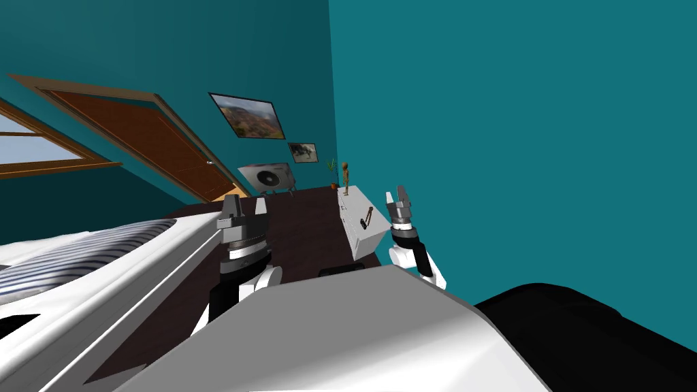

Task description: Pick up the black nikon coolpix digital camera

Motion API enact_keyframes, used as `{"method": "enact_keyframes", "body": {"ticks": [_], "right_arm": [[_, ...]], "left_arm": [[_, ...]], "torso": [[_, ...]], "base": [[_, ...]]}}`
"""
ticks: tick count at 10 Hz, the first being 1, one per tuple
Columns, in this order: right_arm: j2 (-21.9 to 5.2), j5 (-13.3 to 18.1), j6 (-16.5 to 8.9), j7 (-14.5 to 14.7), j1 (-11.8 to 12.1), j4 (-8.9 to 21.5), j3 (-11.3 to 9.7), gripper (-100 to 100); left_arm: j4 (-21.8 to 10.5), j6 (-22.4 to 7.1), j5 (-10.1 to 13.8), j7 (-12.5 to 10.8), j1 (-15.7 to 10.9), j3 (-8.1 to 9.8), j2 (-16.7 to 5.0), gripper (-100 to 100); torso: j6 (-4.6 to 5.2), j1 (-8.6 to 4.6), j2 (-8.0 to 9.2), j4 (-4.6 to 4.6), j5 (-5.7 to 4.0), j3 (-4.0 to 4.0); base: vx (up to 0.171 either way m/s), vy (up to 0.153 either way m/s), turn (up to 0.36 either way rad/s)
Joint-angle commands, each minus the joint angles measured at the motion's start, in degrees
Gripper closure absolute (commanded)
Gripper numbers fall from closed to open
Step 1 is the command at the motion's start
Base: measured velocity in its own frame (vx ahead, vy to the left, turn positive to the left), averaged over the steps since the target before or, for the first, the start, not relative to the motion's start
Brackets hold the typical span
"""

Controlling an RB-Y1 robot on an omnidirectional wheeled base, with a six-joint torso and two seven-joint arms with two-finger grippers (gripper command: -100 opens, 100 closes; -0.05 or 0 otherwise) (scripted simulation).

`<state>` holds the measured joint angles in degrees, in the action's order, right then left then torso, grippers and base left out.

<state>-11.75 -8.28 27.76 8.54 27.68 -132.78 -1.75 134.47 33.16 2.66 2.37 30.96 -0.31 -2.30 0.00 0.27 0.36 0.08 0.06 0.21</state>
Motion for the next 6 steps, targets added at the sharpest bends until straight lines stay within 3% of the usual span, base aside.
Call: {"method": "enact_keyframes", "body": {"ticks": [1,2,6], "right_arm": [[-2.9,-0.5,-1.1,0.8,0.4,1.2,-2.1,-100],[-3.5,-0.5,-1.1,0.8,0.4,1.2,-2.1,-100],[-10.2,-1.9,-3.5,1.9,1.5,3.4,-6.0,-100]], "left_arm": [[0.0,0.0,0.0,0.0,0.0,0.00,0.0,0],[0.0,0.0,0.0,0.0,0.0,0.00,0.0,0],[0.0,0.0,0.0,0.0,0.0,0.00,0.0,0]], "torso": [[0.00,0.00,0.00,0.00,0.00,0.00],[0.00,-0.01,-0.01,0.00,0.00,0.00],[0.01,-0.12,-0.08,-0.01,-0.02,-0.04]], "base": [[-0.090,0.071,0.054],[-0.056,0.049,0.015],[-0.068,0.046,0.042]]}}
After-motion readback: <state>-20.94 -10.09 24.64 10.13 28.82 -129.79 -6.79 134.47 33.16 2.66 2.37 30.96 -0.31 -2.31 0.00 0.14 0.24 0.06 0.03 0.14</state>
